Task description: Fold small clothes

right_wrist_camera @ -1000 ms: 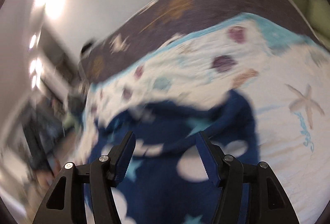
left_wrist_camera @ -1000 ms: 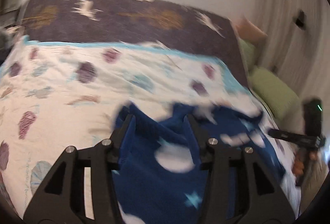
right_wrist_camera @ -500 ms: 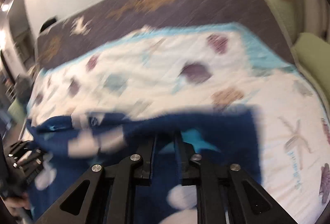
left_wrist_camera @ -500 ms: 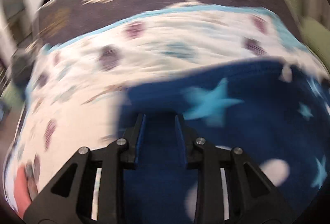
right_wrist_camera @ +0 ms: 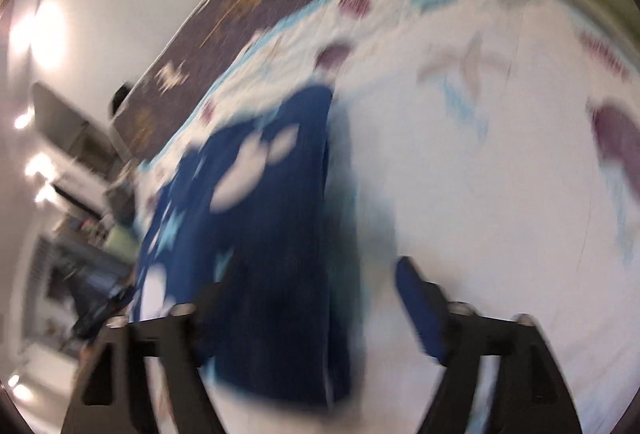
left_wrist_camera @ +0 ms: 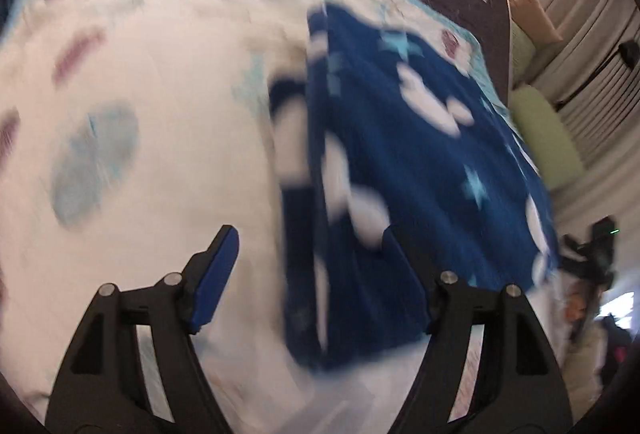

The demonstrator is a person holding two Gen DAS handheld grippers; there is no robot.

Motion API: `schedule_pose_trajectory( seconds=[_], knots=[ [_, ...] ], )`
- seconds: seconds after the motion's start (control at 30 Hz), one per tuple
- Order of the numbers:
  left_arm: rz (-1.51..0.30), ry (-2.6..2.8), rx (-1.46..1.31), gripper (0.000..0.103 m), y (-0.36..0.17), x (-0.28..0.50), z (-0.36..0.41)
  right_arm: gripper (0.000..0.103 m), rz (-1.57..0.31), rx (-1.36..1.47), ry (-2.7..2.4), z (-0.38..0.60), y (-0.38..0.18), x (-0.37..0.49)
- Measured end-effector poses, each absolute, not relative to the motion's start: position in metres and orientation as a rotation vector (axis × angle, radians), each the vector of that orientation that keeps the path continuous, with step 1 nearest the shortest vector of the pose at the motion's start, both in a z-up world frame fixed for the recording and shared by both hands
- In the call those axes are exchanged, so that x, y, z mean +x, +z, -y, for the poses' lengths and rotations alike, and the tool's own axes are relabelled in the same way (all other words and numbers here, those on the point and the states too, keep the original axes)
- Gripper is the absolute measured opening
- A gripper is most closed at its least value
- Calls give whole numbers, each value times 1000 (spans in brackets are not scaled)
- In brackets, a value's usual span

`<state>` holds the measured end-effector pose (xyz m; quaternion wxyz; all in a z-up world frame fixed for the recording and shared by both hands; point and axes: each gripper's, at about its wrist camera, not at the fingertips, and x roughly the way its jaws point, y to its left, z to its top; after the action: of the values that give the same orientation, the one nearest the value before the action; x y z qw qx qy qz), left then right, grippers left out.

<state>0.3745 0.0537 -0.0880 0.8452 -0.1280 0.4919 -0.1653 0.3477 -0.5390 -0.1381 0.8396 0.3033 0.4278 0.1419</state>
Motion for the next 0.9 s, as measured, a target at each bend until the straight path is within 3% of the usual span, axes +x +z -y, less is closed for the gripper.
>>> schedule_pose_trajectory(
  seconds=[0.23, 0.3, 0.33, 0.37, 0.4, 0.43, 0.73, 0.9],
  knots=[
    [-1053, -455, -309, 82, -107, 370, -25, 89, -895, 667, 435, 519, -151, 352],
    [-1036, -445, -288, 72, -106, 372, -17, 89, -898, 681, 462, 510, -152, 367],
    [-1026, -450, -281, 54, -106, 371, -15, 89, -905, 671, 457, 503, -152, 377],
    [-1017, -459, -299, 42, -103, 369, -17, 77, -905, 652, 439, 499, -152, 378],
    [-996, -467, -331, 39, -98, 366, -22, 60, -902, 625, 409, 494, -151, 382],
    [-960, -467, -354, 36, -92, 359, -28, 33, -925, 621, 389, 488, -152, 388],
    [-865, -569, -300, 33, -42, 245, -44, 29, -875, 626, 463, 476, -108, 318],
    [-916, -519, -295, 33, -59, 164, -78, 29, -903, 559, 525, 455, -106, 223]
  ],
)
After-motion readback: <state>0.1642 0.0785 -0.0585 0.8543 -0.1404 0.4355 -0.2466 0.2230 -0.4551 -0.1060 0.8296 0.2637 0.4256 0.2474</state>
